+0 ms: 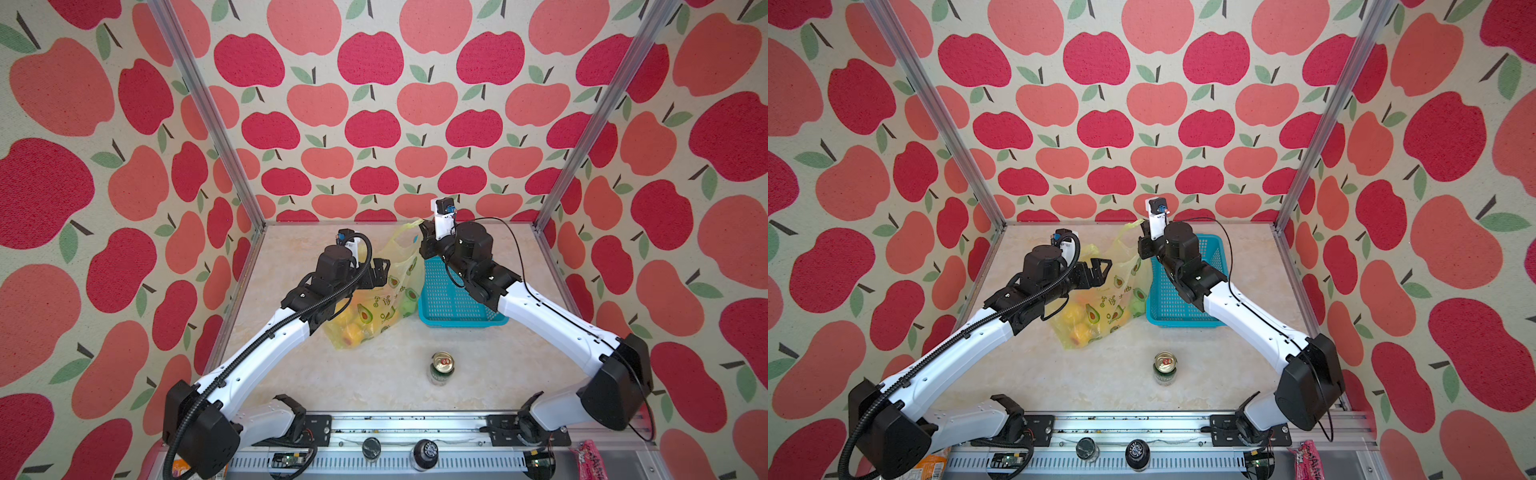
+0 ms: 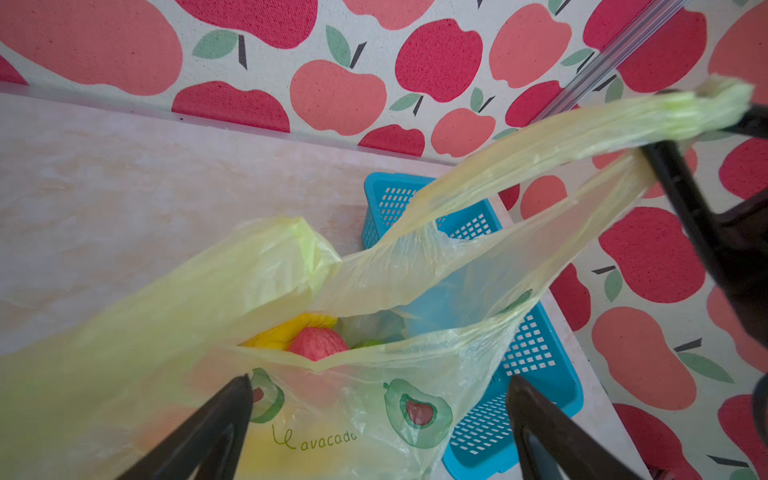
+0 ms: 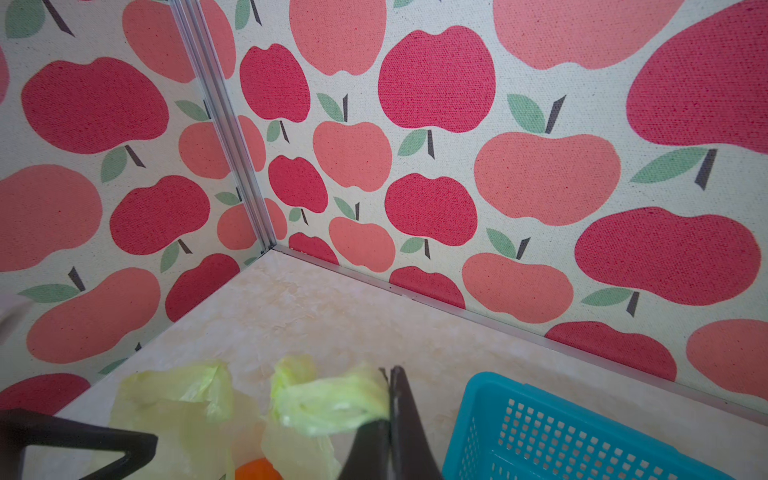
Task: Untie the knot of the plastic bag and take out the fruit
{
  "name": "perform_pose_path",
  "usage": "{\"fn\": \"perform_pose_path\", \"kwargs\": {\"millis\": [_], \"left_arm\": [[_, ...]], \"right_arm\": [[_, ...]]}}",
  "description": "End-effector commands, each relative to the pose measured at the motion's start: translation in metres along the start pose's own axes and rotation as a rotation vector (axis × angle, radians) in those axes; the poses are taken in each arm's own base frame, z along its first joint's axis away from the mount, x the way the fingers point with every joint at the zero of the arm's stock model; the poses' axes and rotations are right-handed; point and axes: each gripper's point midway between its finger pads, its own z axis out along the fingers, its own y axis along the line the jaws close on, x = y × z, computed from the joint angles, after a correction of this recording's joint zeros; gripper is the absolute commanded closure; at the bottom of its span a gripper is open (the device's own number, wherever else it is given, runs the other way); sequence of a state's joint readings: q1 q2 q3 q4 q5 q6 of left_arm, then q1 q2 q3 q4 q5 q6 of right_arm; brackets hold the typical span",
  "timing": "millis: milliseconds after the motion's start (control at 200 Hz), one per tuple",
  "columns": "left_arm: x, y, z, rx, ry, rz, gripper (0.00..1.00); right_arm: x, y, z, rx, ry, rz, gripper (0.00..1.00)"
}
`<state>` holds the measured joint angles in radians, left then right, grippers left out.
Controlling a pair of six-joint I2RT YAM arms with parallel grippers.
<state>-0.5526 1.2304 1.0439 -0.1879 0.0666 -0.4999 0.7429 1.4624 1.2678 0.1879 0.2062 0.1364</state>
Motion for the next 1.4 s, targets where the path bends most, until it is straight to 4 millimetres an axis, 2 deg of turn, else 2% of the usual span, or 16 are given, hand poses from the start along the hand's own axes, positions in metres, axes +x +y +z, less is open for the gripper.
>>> {"fn": "perform_pose_path", "kwargs": {"millis": [0, 200, 390, 540, 650, 725, 760, 865, 981, 1046, 1221, 1316, 1396], "left_arm": [[-0.010, 0.012, 0.009, -0.044, -0.022, -0.019, 0.01], [-0.029, 0.034, 0.026, -0.097, -0.046, 0.019, 0.01], [-0.058, 0.041, 0.025, -0.141, -0.103, 0.049, 0.01], [-0.062, 0.050, 0.042, -0.126, -0.086, 0.019, 0.00], [-0.062, 0.052, 0.053, -0.112, -0.069, 0.009, 0.05], [-0.064, 0.051, 0.059, -0.088, -0.065, 0.006, 0.16], [-0.066, 0.049, 0.061, -0.071, -0.062, 0.001, 0.26], [-0.076, 0.047, 0.061, -0.036, -0.068, -0.010, 0.69], [-0.102, 0.059, 0.052, -0.069, -0.104, -0.013, 1.00], [-0.118, 0.068, 0.049, -0.064, -0.112, -0.036, 1.00], [-0.162, 0.084, 0.055, 0.096, -0.065, -0.154, 1.00], [-0.186, 0.094, 0.051, 0.102, -0.056, -0.180, 1.00], [-0.209, 0.091, 0.039, 0.118, -0.073, -0.166, 1.00]], "right_arm": [[-0.011, -0.001, -0.007, -0.011, -0.026, 0.026, 1.00], [-0.009, 0.001, -0.005, -0.025, -0.018, 0.029, 1.00], [-0.010, 0.002, -0.006, -0.028, -0.019, 0.031, 1.00], [-0.009, 0.003, -0.006, -0.034, -0.017, 0.033, 1.00], [-0.009, 0.003, -0.007, -0.038, -0.018, 0.035, 1.00], [-0.009, 0.004, -0.006, -0.039, -0.016, 0.035, 1.00], [-0.009, 0.004, -0.006, -0.039, -0.017, 0.035, 1.00], [-0.008, 0.004, -0.006, -0.039, -0.015, 0.035, 1.00], [-0.007, 0.000, -0.004, -0.019, -0.017, 0.039, 1.00], [-0.005, -0.003, 0.000, -0.004, -0.014, 0.051, 1.00], [-0.002, -0.016, 0.017, 0.038, 0.005, 0.116, 1.00], [-0.012, -0.023, 0.029, 0.058, -0.009, 0.144, 1.00], [-0.027, -0.027, 0.041, 0.081, -0.032, 0.155, 1.00]]}}
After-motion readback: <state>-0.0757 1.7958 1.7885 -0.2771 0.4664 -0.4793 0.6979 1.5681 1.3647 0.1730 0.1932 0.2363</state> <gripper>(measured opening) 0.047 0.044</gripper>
